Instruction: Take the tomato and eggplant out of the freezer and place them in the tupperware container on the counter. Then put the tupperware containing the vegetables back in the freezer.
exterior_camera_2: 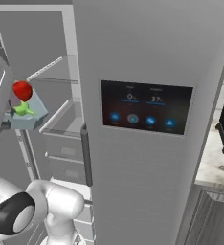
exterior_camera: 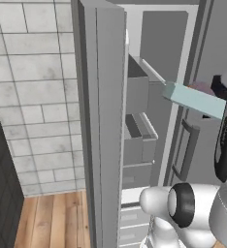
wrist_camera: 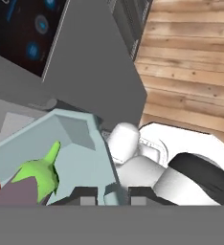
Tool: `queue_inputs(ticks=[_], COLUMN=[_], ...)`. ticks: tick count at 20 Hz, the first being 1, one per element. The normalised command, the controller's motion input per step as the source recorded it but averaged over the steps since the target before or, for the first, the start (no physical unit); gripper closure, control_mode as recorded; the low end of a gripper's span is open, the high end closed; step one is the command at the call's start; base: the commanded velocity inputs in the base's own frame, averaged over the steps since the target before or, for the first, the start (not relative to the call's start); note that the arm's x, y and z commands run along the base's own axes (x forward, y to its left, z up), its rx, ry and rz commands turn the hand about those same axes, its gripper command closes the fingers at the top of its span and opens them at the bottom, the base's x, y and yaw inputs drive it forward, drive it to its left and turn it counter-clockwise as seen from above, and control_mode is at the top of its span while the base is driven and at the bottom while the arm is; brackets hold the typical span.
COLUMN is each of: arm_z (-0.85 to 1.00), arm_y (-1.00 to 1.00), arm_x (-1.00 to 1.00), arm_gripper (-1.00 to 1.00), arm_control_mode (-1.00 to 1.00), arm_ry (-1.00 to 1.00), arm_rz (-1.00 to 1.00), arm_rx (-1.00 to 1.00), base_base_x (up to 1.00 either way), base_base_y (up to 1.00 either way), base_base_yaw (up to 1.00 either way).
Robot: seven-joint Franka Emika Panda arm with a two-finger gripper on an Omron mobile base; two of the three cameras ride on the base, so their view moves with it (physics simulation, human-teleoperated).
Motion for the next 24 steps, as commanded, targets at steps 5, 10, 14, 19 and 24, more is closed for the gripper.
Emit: queue_inputs(ticks=[5, 10, 14, 19, 24], arm_z=[0.0, 0.0, 0.0, 0.0, 0.0], arm_y=[0.21, 0.02, 0.06, 0.35, 0.15], arm_x=[0.41, 0.32, 0.38, 0.44, 0.62], arm_gripper=[1.0, 1.0, 1.0, 1.0, 1.0], arm_control_mode=[-1.0, -1.0, -1.0, -1.0, -1.0], arm_ry=[-0.07, -0.18, -0.15, -0.02, 0.0], arm_rz=[-0.14, -0.09, -0.03, -0.07, -0.1], arm_rx=[0.04, 0.09, 0.06, 0.0, 0.0], base_base_x=[0.0, 0.0, 0.0, 0.0, 0.0], base_base_y=[0.0, 0.0, 0.0, 0.0, 0.0], base_base_yaw=[0.0, 0.0, 0.0, 0.0, 0.0])
